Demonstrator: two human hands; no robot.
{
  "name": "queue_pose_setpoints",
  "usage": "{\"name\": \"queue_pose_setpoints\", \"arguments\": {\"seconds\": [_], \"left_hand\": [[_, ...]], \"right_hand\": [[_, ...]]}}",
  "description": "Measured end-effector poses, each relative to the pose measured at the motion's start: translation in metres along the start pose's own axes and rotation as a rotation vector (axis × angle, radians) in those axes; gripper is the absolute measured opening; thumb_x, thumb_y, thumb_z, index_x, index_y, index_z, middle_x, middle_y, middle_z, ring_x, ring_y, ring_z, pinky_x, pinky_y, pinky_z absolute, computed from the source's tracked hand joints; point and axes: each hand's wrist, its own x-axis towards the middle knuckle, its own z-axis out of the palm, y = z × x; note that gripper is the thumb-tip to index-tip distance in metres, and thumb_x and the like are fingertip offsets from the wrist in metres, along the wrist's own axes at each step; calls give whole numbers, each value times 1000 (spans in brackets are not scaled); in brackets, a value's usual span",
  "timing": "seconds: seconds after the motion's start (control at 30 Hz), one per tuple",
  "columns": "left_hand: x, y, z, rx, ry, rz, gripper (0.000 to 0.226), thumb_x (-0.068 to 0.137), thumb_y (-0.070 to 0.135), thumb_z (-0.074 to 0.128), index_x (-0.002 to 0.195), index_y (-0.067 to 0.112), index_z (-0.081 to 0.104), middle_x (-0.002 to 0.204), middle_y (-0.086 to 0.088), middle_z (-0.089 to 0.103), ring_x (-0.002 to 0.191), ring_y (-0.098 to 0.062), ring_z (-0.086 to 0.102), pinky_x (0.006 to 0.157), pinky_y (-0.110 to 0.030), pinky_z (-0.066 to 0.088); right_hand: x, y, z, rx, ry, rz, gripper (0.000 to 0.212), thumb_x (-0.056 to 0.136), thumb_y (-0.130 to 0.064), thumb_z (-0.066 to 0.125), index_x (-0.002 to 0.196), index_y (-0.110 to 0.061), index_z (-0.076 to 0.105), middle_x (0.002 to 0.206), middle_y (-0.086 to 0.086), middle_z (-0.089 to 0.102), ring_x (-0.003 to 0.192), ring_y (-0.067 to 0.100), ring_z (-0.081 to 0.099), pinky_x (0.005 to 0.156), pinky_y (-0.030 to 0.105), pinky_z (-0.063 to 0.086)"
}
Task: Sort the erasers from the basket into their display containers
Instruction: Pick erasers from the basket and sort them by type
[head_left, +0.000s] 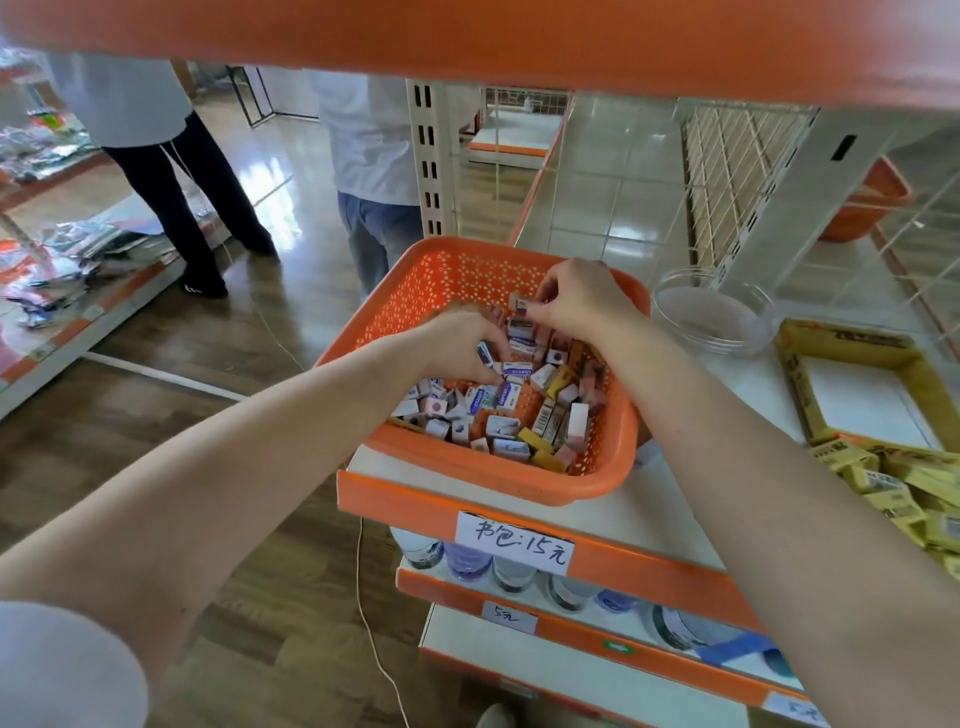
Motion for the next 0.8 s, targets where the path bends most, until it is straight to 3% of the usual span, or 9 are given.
{"name": "queue_pose_setpoints", "arguments": {"seconds": [0.1,0.2,0.37,0.47,0.63,0.73,0.8], "left_hand": [[1,1,-2,33,42,9,26,81,34,70,104,26,67,115,7,56,105,-11,47,97,-32,39],[-3,4,-13,-22,105,-1,25,80,27,70,104,21,68,106,10,56,98,-7,51,87,-21,38],[-16,29,-40,-120,143,4,17,82,25,70,99,24,67,67,23,52,60,9,51,59,-4,35],[-13,61,-51,-90,151,67,12,85,29,66,96,27,64,74,21,55,69,3,54,56,-7,34],[21,143,-44,-146,130,218,17,85,23,64,102,24,64,91,16,62,80,2,58,68,-11,45],[48,198,-32,-137,113,313,11,83,25,65,91,30,61,80,23,58,72,6,54,67,-17,44],[64,235,-24,-99,109,393,10,83,26,67,89,29,61,71,24,53,66,7,50,60,-10,38]], "right_hand": [[-1,-2,-2,28,12,-17,17,83,-26,66,84,-10,68,87,2,67,74,12,56,65,24,40],[-5,-5,-9,148,56,-22,15,83,-26,66,88,-12,70,88,0,66,81,11,59,69,22,41],[-33,11,-44,312,195,-10,13,79,-19,70,91,-13,71,85,-3,65,80,9,60,75,23,49],[-58,44,-67,391,226,71,11,78,-13,72,87,-16,65,84,-2,67,80,15,66,79,33,56],[-112,111,-106,472,280,224,23,78,-8,73,71,-23,57,79,-2,67,80,21,68,80,44,56],[-154,152,-132,410,324,295,20,79,-9,71,74,-22,58,76,-8,64,70,5,63,79,28,56],[-185,181,-149,343,341,344,13,79,-5,68,85,-15,63,83,-4,65,64,-9,59,67,10,48]]}}
